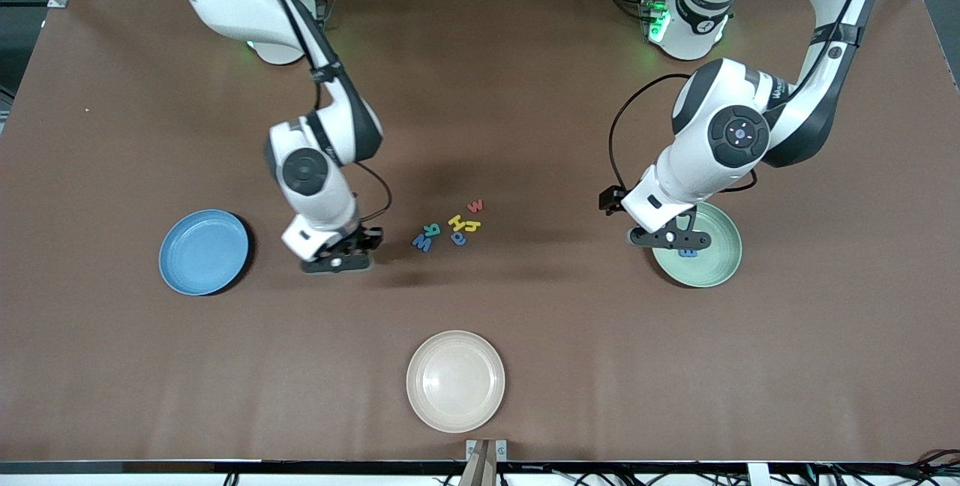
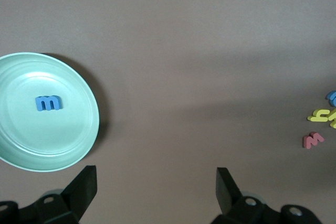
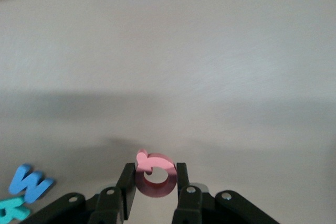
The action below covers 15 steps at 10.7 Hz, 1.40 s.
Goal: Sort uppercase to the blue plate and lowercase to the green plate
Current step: 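Drop the Q on the blue plate while the left gripper reaches letters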
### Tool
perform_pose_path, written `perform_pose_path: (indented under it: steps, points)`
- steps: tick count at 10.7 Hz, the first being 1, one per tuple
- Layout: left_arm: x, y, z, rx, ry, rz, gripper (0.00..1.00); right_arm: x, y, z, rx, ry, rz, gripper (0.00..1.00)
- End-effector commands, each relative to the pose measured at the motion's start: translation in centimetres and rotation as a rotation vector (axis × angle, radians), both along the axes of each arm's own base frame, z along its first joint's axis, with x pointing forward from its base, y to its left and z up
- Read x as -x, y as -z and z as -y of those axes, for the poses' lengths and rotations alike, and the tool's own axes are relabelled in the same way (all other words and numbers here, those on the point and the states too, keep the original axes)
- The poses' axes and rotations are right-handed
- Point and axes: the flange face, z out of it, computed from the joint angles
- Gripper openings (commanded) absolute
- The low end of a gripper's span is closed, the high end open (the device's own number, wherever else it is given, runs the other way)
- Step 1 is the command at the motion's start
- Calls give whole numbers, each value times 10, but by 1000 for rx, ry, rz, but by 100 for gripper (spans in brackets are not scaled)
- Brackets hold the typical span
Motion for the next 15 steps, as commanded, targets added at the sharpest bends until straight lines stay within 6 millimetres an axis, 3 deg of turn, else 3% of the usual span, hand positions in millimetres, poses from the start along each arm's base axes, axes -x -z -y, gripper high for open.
perform_pose_path:
  steps: [1,5,8,9,13,14,15]
  points:
    - [7,-5,18,2,33,-3,100,-7,-29,44,31,34,-2,0]
    - [38,8,78,11,263,-8,100,-21,-35,137,135,50,-51,0]
    - [51,34,113,-21,455,29,100,-30,-31,222,144,-28,-92,0]
    - [48,41,123,-36,500,44,100,-30,-30,244,145,-53,-104,0]
    - [61,67,191,-33,641,122,100,-18,-13,276,140,-34,-153,0]
    - [61,75,198,-21,660,157,100,-13,-4,286,139,-44,-176,9]
    - [64,81,207,-3,673,179,100,-11,0,293,134,-62,-191,37]
